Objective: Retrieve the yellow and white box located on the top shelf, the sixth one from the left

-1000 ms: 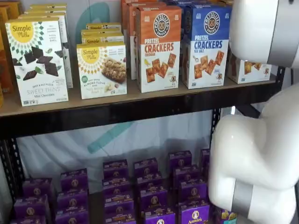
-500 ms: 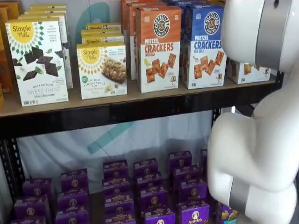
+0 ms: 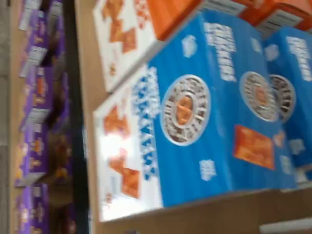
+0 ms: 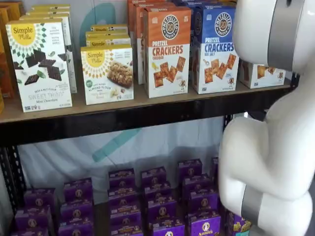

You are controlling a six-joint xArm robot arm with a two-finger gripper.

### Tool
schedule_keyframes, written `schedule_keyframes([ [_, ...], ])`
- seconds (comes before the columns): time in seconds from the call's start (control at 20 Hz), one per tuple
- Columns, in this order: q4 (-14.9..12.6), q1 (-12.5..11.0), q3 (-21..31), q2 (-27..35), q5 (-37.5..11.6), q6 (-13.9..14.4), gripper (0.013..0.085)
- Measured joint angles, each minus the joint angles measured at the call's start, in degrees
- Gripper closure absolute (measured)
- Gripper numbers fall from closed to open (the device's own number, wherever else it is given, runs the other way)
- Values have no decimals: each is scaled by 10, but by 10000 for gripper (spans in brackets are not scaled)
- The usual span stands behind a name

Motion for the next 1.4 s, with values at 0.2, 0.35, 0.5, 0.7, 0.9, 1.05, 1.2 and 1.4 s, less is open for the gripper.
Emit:
schedule_keyframes([
  [0.2, -2, 11, -14, 23, -47, -14, 130],
  [0.35, -13, 26, -6, 28, -93, -29, 130],
  [0.5, -47, 47, -14, 41, -117, -35, 130],
  [0.7, -81, 68, -37, 61, -121, -27, 130],
  [0.9, -118, 87, -62, 79, -114, -16, 130],
  [1.05, -141, 101, -75, 89, -113, -9, 130],
  [1.2, -168, 113, -89, 102, -107, -2, 130],
  [1.4, -206, 128, -115, 122, -83, 9, 130],
])
